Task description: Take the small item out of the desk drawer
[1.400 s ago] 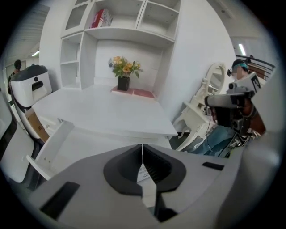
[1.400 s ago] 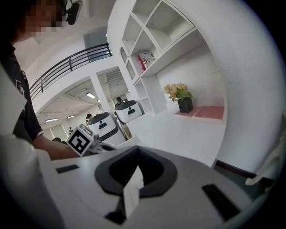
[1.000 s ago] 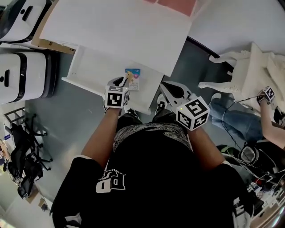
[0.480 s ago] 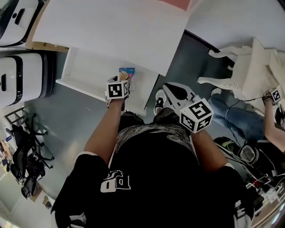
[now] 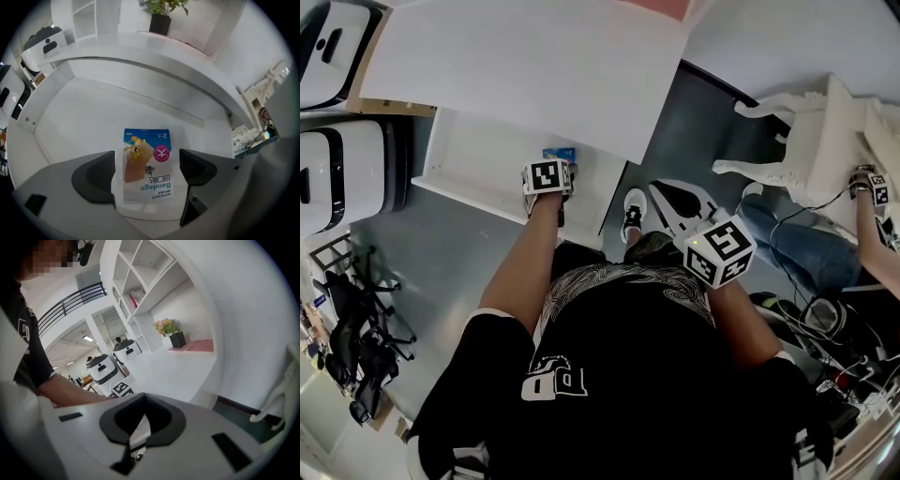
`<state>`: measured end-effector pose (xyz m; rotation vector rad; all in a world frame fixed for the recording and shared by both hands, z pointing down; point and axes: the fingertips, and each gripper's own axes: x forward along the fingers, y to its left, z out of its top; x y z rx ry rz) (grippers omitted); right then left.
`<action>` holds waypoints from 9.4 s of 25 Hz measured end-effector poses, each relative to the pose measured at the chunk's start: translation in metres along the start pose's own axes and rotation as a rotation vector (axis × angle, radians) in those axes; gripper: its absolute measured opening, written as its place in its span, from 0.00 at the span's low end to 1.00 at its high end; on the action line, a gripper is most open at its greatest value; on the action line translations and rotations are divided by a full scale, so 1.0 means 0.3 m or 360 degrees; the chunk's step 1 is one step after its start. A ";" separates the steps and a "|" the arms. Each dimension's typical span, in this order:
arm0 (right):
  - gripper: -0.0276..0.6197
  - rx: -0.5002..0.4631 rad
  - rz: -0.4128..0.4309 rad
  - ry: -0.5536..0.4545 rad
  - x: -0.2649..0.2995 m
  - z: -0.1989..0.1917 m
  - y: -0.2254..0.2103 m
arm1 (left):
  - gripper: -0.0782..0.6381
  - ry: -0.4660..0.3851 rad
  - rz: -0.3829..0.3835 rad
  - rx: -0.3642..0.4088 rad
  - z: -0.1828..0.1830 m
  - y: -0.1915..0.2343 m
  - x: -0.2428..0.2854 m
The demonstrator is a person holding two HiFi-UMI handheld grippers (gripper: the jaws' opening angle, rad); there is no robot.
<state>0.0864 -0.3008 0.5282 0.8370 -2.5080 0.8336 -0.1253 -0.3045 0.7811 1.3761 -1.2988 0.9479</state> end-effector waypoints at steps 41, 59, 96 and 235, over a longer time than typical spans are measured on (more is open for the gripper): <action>0.06 0.0034 -0.0130 -0.0059 -0.043 -0.015 -0.003 | 0.72 0.0223 0.0007 0.0257 -0.035 -0.010 0.039; 0.06 -0.0138 -0.0068 -0.0180 0.012 0.125 0.213 | 0.72 -0.0150 -0.0259 0.0390 0.041 -0.034 -0.333; 0.06 -0.0232 -0.0057 -0.0501 0.047 0.333 0.584 | 0.72 -0.1070 -0.1107 0.0381 0.008 -0.018 -1.204; 0.05 -0.0285 0.0075 -0.0481 -0.545 -0.202 0.862 | 0.72 -0.1252 -0.1086 0.0462 -0.726 -0.393 -1.484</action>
